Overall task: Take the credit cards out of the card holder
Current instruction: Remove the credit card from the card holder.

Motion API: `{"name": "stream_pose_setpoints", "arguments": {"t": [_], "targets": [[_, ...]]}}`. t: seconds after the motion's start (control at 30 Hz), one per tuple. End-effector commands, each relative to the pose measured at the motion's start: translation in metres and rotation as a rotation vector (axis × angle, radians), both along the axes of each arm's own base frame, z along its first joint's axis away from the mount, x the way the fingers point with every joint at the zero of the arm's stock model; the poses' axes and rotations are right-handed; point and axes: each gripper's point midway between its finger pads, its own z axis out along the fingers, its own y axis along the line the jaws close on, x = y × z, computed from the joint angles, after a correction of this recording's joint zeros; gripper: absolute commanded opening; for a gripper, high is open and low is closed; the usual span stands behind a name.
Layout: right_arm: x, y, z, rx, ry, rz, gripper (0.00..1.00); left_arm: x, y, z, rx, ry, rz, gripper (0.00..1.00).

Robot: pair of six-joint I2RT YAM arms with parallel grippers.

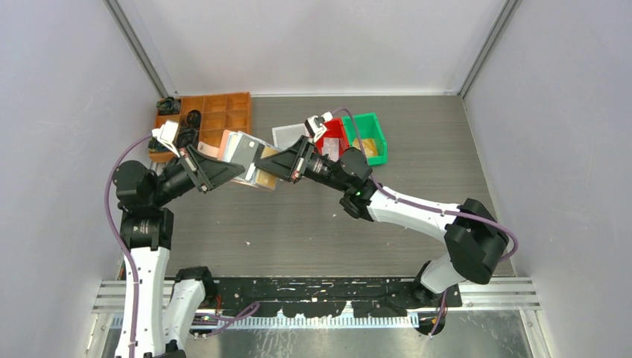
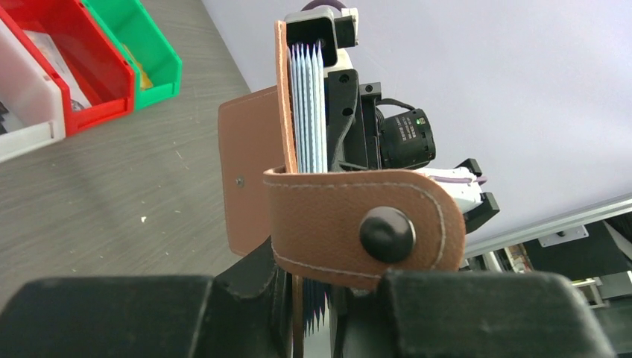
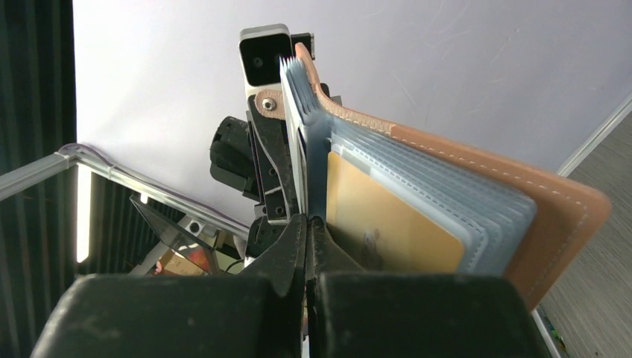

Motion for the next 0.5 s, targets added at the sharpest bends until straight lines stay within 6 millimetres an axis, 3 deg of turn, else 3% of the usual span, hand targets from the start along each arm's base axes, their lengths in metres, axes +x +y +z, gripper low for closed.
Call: {"name": "stream_pose_setpoints", "arguments": {"t": [0.0, 0.27, 0.3, 0.37, 0.47], "targets": [[-0.009, -0.014, 0.020, 0.048, -0.075, -0.027, 0.01, -0.008, -0.001, 0.038, -0.022, -0.133, 0.008, 0.15], [-0.005, -0.014, 0.021, 0.053, -0.067, -0.045, 0.01, -0.014, -0.003, 0.037, -0.017, -0.137, -0.013, 0.17], [-0.004, -0.013, 0.023, 0.055, -0.064, -0.046, 0.03, -0.016, -0.003, 0.036, -0.015, -0.137, -0.016, 0.16], [-0.002, -0.011, 0.028, 0.071, -0.056, -0.049, 0.24, -0.017, -0.004, 0.033, -0.013, -0.135, -0.022, 0.15], [0.001, -0.009, 0.036, 0.092, -0.054, -0.050, 0.32, -0.019, -0.004, 0.033, -0.013, -0.138, -0.025, 0.14]]}}
